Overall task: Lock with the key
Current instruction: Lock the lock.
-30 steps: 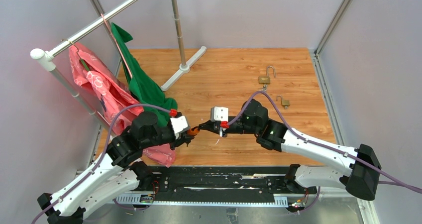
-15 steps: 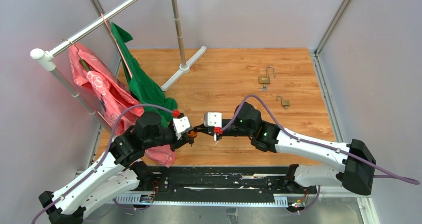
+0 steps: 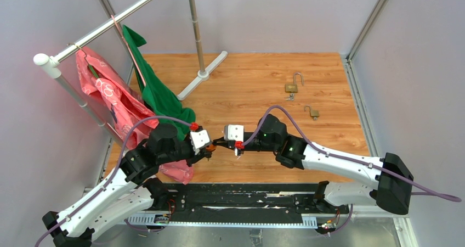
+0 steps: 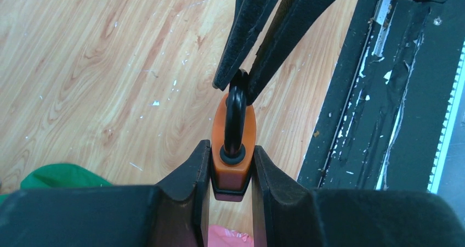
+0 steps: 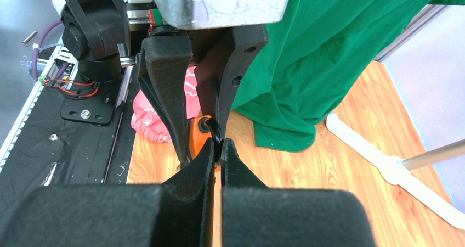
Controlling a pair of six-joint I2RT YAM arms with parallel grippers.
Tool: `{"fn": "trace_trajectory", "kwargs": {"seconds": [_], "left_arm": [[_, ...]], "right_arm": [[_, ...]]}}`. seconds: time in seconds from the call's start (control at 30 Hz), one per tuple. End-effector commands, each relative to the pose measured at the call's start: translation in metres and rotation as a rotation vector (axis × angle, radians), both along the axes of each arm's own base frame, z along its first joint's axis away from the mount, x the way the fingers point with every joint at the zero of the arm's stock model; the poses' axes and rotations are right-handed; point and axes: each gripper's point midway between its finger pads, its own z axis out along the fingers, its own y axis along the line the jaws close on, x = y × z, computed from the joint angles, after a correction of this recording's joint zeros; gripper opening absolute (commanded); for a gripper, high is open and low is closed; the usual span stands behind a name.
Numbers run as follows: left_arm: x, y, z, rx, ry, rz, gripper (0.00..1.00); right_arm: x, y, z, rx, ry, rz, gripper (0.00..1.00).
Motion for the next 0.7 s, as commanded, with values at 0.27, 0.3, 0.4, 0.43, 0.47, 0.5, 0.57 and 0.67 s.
{"fn": "trace_trajectory", "kwargs": {"seconds": [0.27, 0.3, 0.4, 0.43, 0.47, 0.5, 0.57, 0.67], "left_arm": [[-0.009, -0.020, 0.224, -0.563, -0.613, -0.128, 0.00], [-0.009, -0.020, 0.222, -0.563, -0.606, -0.129, 0.00], [-0.008, -0.019, 0.224, -0.577, -0.604, -0.118, 0.00], [-0.008, -0.019, 0.227, -0.583, -0.610, -0.115, 0.00], [-0.008, -0.018, 0.229, -0.586, -0.617, -0.112, 0.00], [-0.008, -0.017, 0.231, -0.586, -0.620, -0.110, 0.00], [-0.009, -0.016, 0.236, -0.589, -0.633, -0.110, 0.00], [-0.011, -0.016, 0.244, -0.601, -0.653, -0.122, 0.00]], "right_arm": [[-0.048, -0.044, -0.159, -0.486, 0.264, 0.058, 0.00], [-0.048, -0.042, -0.156, -0.484, 0.265, 0.062, 0.00], [-0.047, -0.041, -0.155, -0.481, 0.257, 0.059, 0.00], [-0.046, -0.043, -0.158, -0.483, 0.255, 0.052, 0.00], [-0.046, -0.044, -0.161, -0.486, 0.253, 0.047, 0.00], [-0.045, -0.046, -0.165, -0.490, 0.256, 0.040, 0.00], [-0.047, -0.047, -0.173, -0.498, 0.268, 0.037, 0.00], [-0.049, -0.044, -0.177, -0.509, 0.269, 0.039, 0.00]]}}
